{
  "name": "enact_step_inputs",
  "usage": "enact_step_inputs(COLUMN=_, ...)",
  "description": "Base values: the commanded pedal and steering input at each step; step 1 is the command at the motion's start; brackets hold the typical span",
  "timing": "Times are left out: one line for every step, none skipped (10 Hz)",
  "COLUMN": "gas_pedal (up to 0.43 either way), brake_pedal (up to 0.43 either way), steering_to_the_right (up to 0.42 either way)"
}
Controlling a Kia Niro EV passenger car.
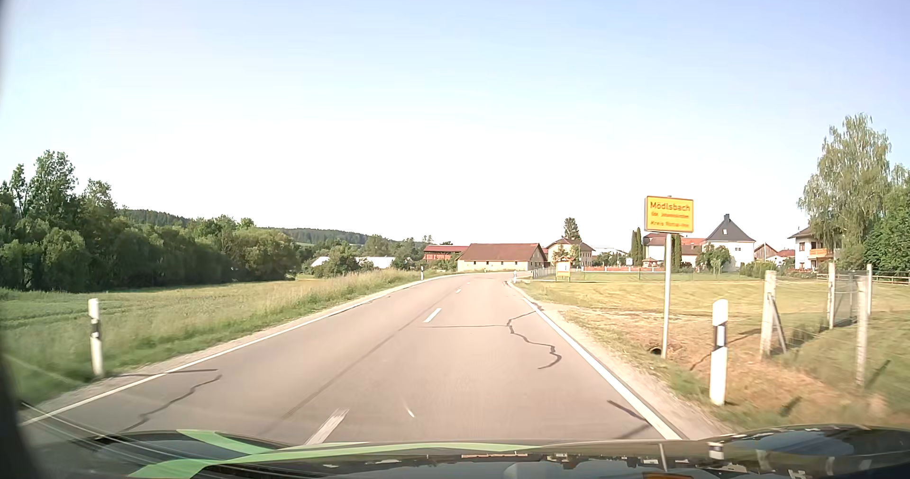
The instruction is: Follow the waypoints while adhering to traffic rules and regulations
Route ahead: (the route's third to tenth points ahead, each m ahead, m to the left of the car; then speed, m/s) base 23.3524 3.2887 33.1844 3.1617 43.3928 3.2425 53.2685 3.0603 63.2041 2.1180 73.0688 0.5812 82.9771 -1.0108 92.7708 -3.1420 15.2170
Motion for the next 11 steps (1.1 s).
enact_step_inputs(gas_pedal=0.079, brake_pedal=0.0, steering_to_the_right=-0.005)
enact_step_inputs(gas_pedal=0.047, brake_pedal=0.0, steering_to_the_right=-0.005)
enact_step_inputs(gas_pedal=0.0, brake_pedal=0.0, steering_to_the_right=-0.005)
enact_step_inputs(gas_pedal=0.0, brake_pedal=0.0, steering_to_the_right=-0.005)
enact_step_inputs(gas_pedal=0.0, brake_pedal=0.0, steering_to_the_right=-0.006)
enact_step_inputs(gas_pedal=0.0, brake_pedal=0.0, steering_to_the_right=-0.005)
enact_step_inputs(gas_pedal=0.0, brake_pedal=0.0, steering_to_the_right=-0.005)
enact_step_inputs(gas_pedal=0.0, brake_pedal=0.0, steering_to_the_right=-0.005)
enact_step_inputs(gas_pedal=0.0, brake_pedal=0.0, steering_to_the_right=-0.005)
enact_step_inputs(gas_pedal=0.0, brake_pedal=0.0, steering_to_the_right=-0.005)
enact_step_inputs(gas_pedal=0.0, brake_pedal=0.0, steering_to_the_right=-0.006)
